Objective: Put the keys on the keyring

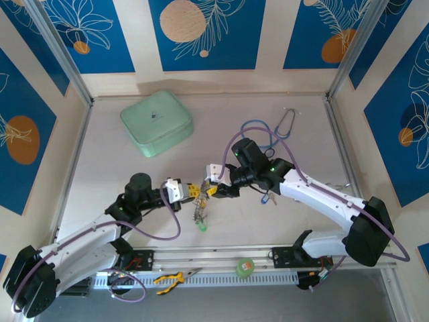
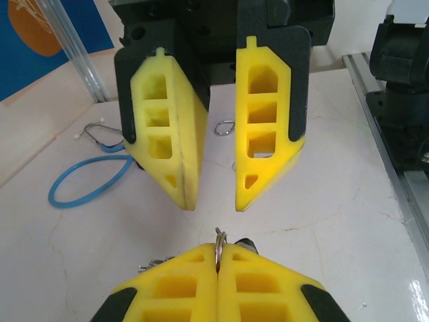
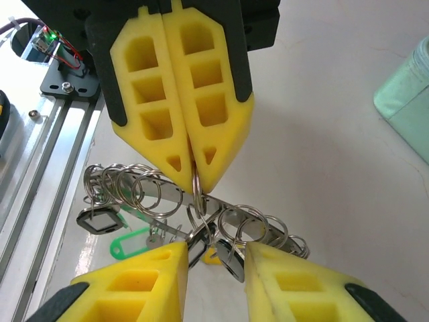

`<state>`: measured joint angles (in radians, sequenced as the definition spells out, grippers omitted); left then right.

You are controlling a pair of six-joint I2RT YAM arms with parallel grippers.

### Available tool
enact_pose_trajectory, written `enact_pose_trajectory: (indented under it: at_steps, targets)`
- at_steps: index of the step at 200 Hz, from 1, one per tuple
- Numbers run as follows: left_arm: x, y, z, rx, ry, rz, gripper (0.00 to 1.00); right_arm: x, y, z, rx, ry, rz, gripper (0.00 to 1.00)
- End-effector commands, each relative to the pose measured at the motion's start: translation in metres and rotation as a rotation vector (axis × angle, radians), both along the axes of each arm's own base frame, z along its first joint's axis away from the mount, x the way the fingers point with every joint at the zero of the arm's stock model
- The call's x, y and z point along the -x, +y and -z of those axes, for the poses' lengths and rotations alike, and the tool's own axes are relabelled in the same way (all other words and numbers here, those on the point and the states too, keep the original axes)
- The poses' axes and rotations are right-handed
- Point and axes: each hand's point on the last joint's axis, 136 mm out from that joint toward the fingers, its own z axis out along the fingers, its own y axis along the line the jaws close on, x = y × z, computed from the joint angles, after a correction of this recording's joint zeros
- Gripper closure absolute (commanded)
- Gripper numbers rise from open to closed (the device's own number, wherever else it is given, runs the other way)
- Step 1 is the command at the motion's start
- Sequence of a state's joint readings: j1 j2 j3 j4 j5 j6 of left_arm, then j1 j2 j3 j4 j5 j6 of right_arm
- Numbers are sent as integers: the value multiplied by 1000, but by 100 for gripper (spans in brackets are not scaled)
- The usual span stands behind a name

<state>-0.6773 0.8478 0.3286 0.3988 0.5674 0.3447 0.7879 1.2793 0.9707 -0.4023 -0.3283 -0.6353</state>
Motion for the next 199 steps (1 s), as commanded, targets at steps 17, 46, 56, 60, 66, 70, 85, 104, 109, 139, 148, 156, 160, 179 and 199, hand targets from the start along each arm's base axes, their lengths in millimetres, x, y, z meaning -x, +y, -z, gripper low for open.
enact_pose_trajectory:
  at_steps: [17,46,56,60,66,70,85,104,109,139,148,156,160,179,199]
  targets:
    - [4,-3,-33,142,-64,22,100,8,7,-3,-59,53,-18,72]
    - [7,-3,-34,159,-61,31,100,6,10,0,-63,57,-15,77]
    - [8,-3,-35,160,-61,34,100,6,10,1,-57,57,-13,79]
    - [8,-3,-34,159,-59,34,100,5,10,2,-54,57,-12,79]
    - [9,-3,-34,158,-58,38,100,5,10,1,-56,57,-13,80]
    - [9,-3,-34,158,-56,38,100,6,10,1,-56,56,-14,81]
    - [9,-3,-33,155,-54,38,100,7,10,0,-61,62,-22,87]
    - [9,-3,-33,154,-55,38,100,9,10,1,-58,70,-25,94]
    - [9,-3,-33,155,-56,38,100,9,9,3,-54,74,-25,96]
    - [9,-3,-43,191,-62,44,100,9,7,12,-35,102,-18,100]
    - [10,-4,-49,212,-61,52,100,10,7,16,-27,118,-17,100]
    - [11,-5,-54,222,-61,62,100,9,8,17,-23,128,-14,100]
    - [12,-5,-56,225,-59,66,100,10,9,18,-22,134,-14,100]
    - [12,-7,-56,216,-53,75,100,10,12,13,-34,136,-16,99]
    - [12,-6,-48,192,-45,70,100,10,12,6,-59,112,-10,87]
